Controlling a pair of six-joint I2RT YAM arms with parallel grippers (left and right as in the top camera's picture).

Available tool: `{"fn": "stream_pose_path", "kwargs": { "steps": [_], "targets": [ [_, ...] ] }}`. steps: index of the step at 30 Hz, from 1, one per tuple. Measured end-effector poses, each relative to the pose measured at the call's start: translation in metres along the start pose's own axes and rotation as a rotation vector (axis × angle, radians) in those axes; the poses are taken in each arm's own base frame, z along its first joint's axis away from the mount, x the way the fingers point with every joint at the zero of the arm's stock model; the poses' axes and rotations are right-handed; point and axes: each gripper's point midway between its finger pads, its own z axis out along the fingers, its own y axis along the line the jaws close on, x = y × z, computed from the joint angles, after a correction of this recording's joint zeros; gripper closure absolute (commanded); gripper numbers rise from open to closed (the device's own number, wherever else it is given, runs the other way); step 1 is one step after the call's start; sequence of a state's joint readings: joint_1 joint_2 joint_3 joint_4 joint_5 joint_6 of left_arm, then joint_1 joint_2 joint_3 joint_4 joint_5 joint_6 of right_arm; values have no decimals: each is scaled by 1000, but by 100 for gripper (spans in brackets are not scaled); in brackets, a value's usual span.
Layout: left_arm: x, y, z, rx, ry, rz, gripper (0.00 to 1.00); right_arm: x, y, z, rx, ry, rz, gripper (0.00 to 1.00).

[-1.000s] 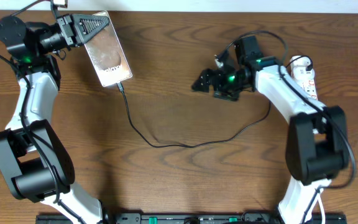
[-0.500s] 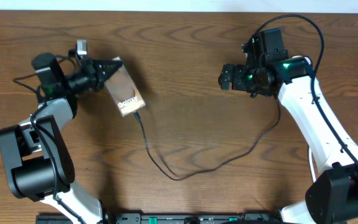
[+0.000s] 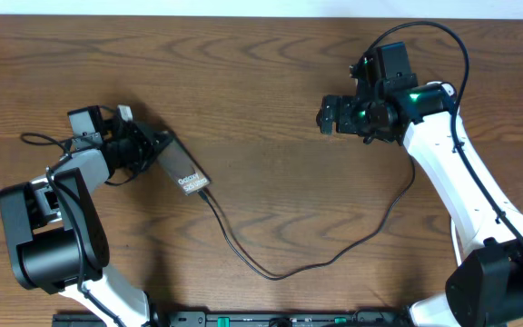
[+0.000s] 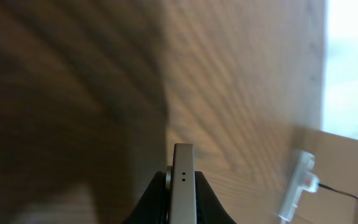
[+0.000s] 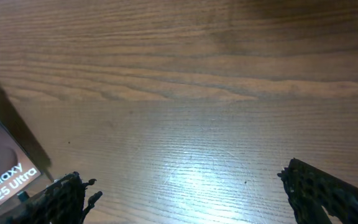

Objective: Plug charger to phone and switch on socket
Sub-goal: 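Lower the phone onto the table with the left gripper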

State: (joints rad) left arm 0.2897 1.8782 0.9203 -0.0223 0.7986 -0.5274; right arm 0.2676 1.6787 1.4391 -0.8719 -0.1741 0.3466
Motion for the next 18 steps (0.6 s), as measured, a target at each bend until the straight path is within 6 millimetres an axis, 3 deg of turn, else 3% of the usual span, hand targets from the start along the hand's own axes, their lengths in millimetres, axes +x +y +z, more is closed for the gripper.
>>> {"fn": "stream_pose_path", "kwargs": {
  "steps": [7,18],
  "targets": [
    [6,20,-1,-101,7,-28,93,2,4,1,-3,3,-9,1],
    [20,30,-4,-148,50,-71,91,2,5,1,-3,4,-12,1]
  ]
}}
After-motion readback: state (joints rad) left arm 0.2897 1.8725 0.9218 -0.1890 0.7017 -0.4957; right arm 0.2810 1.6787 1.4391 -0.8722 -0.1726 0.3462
